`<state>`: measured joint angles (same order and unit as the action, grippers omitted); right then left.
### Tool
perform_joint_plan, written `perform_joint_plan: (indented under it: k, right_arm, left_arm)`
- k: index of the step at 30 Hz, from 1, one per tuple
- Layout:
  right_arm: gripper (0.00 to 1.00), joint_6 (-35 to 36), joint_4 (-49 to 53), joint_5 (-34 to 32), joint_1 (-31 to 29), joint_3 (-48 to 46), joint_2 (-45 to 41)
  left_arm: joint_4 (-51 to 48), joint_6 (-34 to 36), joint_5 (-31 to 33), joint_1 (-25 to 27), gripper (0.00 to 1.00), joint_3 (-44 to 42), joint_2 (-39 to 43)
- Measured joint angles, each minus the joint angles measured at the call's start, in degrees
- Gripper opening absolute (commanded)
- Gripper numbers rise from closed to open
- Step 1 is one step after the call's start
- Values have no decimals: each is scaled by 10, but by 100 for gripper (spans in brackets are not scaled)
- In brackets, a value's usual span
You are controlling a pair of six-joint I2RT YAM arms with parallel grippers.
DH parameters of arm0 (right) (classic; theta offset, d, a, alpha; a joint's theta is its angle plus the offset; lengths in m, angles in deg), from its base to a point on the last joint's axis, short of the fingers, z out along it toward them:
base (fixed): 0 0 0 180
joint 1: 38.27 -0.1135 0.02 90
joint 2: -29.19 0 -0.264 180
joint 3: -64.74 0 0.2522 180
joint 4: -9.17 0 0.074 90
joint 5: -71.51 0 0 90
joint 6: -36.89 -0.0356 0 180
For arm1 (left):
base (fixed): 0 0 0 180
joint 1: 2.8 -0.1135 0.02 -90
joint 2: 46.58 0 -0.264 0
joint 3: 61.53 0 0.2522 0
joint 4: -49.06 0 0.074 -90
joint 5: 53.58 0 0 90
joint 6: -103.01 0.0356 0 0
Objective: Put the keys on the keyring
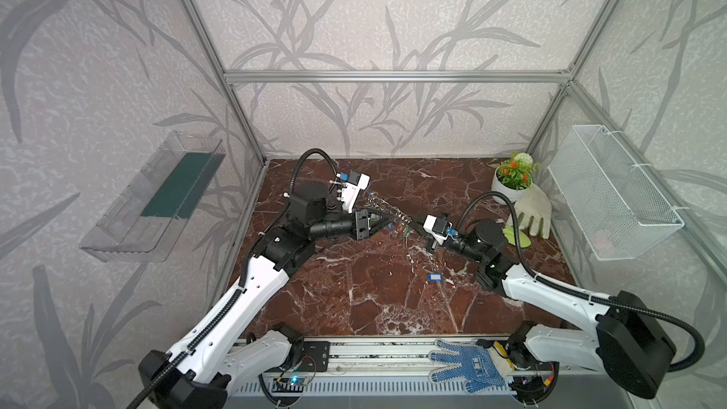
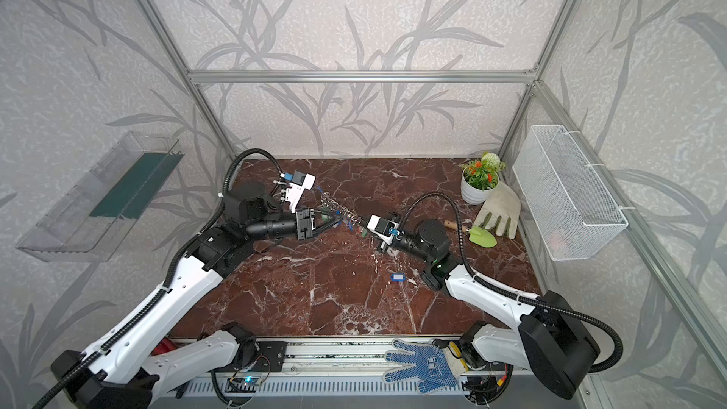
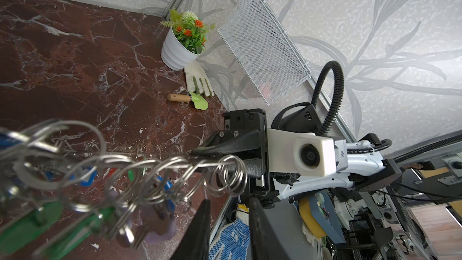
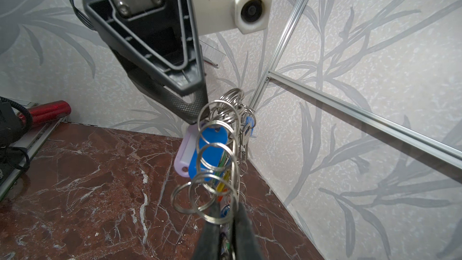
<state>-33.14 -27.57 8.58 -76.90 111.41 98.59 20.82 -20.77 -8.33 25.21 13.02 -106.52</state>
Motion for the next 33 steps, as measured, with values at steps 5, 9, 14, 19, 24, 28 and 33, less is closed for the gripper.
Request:
perform_joint_plan:
  k: [5, 9, 14, 19, 24, 28, 33]
  right_arm:
    - [0, -5, 3, 1, 0, 0, 0]
    - [0, -7, 4, 0, 0, 0, 0]
    - [0, -9, 6, -1, 1, 0, 0]
    - [0, -10, 7, -3, 1, 0, 0]
    - [0, -13, 7, -4, 1, 0, 2]
    - [0, -15, 8, -5, 1, 0, 6]
    - [0, -17, 11, -6, 1, 0, 7]
  left_arm:
    - [12, -23, 17, 0, 28, 0, -9]
    - [44, -53, 19, 0, 22, -1, -17]
    - [69, -79, 16, 1, 20, -5, -26]
    - [76, -93, 15, 1, 18, -7, -32]
    - [76, -98, 18, 1, 19, -8, -34]
    - [77, -105, 24, 1, 28, -11, -36]
    - [77, -114, 32, 3, 25, -12, -39]
